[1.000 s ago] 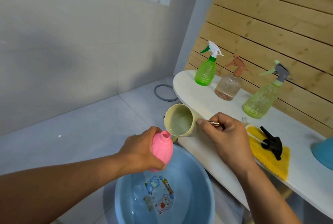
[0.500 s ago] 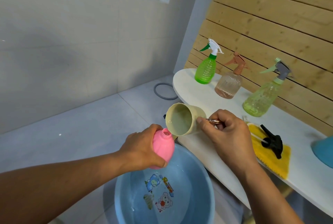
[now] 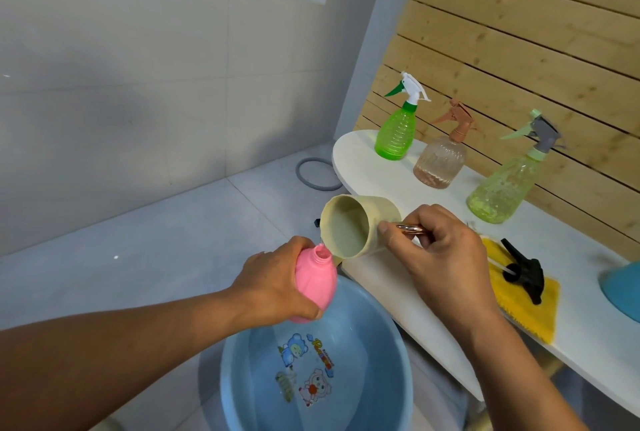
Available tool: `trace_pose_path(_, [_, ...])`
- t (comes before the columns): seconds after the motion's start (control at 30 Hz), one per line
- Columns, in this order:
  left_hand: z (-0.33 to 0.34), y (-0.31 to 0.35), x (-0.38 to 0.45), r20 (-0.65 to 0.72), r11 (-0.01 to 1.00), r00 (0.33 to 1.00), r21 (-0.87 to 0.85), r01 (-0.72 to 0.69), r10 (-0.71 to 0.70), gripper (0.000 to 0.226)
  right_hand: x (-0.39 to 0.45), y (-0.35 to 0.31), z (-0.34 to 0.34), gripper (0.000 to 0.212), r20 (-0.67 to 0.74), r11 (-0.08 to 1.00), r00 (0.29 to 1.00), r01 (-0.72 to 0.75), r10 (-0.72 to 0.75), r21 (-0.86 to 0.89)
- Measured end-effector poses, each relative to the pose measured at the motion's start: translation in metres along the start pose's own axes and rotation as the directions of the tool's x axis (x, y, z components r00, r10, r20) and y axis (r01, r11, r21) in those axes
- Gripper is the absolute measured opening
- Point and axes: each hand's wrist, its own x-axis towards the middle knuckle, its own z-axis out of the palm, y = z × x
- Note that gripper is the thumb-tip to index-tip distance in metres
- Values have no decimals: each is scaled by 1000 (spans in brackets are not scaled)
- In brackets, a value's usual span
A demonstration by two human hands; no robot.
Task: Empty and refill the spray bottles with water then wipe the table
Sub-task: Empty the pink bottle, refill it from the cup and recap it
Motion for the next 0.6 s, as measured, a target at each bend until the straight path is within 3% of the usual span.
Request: trace_pose_path(0.6, [-1,3,-2,-3,1000,1000,-11,-5,5,97,1,-5,-4,30,-23,988,996,78,-82,-132])
